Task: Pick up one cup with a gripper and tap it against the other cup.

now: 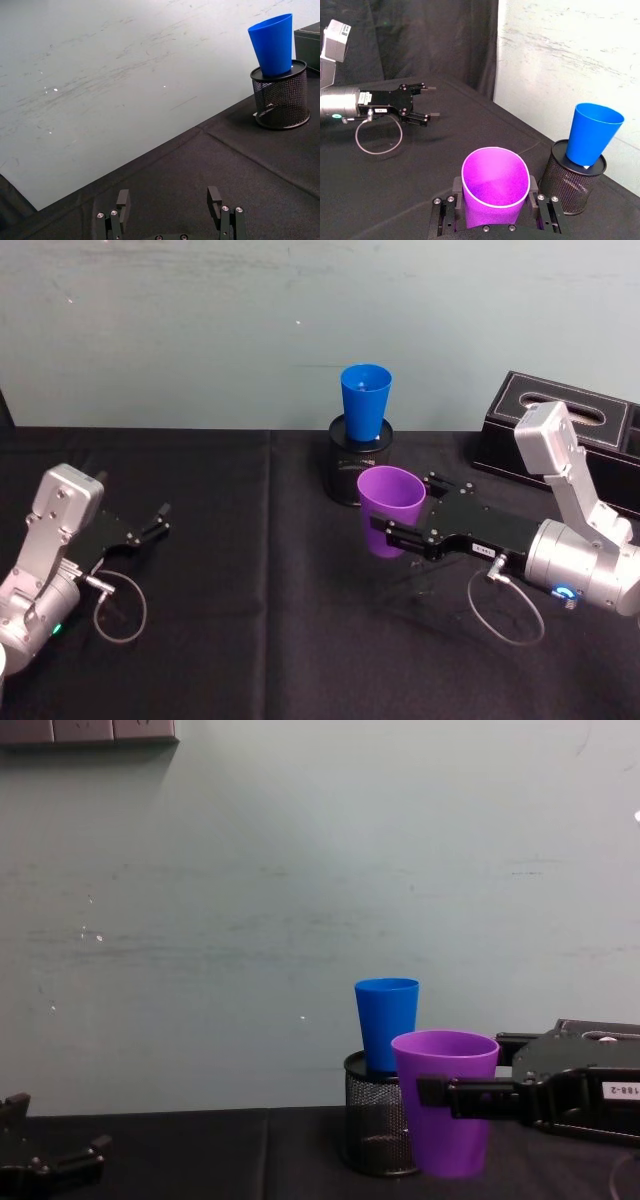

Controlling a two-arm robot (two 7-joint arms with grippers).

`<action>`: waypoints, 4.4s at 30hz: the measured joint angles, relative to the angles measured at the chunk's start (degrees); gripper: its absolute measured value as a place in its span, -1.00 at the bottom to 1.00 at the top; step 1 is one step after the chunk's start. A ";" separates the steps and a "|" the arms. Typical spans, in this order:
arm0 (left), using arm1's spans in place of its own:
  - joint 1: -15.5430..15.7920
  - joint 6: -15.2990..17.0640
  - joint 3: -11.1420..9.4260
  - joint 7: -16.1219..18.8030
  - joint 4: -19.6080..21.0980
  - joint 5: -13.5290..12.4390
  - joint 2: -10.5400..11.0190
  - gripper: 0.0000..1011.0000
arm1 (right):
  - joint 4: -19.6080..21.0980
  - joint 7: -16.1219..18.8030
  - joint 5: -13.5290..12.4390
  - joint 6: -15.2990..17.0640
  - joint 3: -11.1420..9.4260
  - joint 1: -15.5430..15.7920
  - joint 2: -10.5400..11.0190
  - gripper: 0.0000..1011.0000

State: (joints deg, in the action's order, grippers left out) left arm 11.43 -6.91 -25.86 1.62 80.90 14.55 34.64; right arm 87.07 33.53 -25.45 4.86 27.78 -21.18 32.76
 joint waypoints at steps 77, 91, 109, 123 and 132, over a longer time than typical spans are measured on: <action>0.00 0.00 0.00 0.00 0.00 0.00 0.00 1.00 | -0.09 0.17 -0.13 -0.05 0.01 0.00 -0.06 0.45; 0.00 0.00 0.00 0.00 0.00 0.00 0.00 1.00 | -0.09 0.17 -0.13 -0.05 0.01 0.00 -0.06 0.45; 0.00 0.00 0.00 0.00 0.00 0.00 0.00 1.00 | -0.09 0.16 -0.13 -0.05 0.01 0.00 -0.06 0.45; 0.00 0.00 0.00 0.00 0.00 0.00 0.00 1.00 | 0.01 0.66 -0.88 0.60 -0.26 -0.58 0.02 0.45; 0.00 0.00 0.00 0.00 0.00 0.00 0.00 1.00 | -1.65 -0.46 -0.87 2.23 0.26 -2.62 -1.72 0.45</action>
State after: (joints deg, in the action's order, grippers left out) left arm 11.43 -6.91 -25.86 1.62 80.90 14.55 34.65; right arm 85.43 33.07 -26.32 7.09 28.04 -23.80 31.04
